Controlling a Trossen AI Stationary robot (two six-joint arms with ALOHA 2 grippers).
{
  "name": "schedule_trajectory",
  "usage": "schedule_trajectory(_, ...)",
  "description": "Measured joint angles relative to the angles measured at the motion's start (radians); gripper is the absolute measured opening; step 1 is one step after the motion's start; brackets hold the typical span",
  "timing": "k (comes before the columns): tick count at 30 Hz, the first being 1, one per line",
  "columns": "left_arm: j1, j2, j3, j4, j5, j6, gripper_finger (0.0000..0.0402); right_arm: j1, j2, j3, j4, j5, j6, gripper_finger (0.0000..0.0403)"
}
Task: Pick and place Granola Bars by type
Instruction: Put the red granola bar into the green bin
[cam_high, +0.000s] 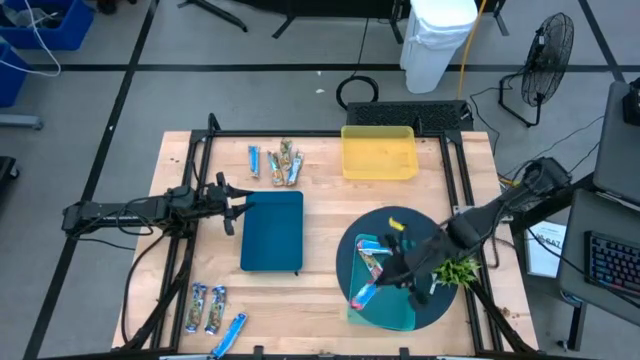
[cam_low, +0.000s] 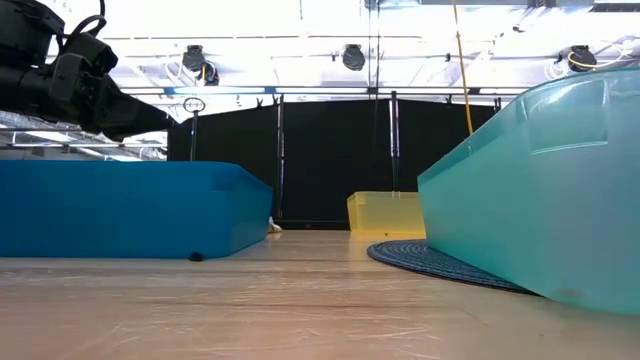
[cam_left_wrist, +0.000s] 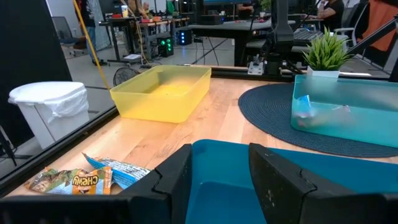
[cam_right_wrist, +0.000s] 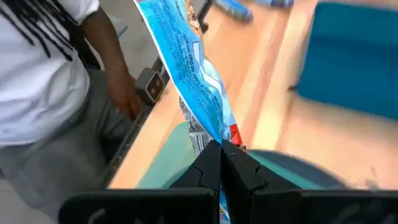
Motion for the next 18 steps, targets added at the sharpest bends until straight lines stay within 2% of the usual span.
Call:
schedule_trajectory(8, 0.0, 0.0, 0.0, 0.0, 0.0, 0.0, 0.0161, 0.087, 0.106, -0.019, -0.008, 0.042, 0.261, 0.0)
schedule_trajectory(18, 0.0, 0.0, 0.0, 0.0, 0.0, 0.0, 0.0161, 0.114, 0.139, -0.153, 0.004, 0.067, 0.599, 0.0)
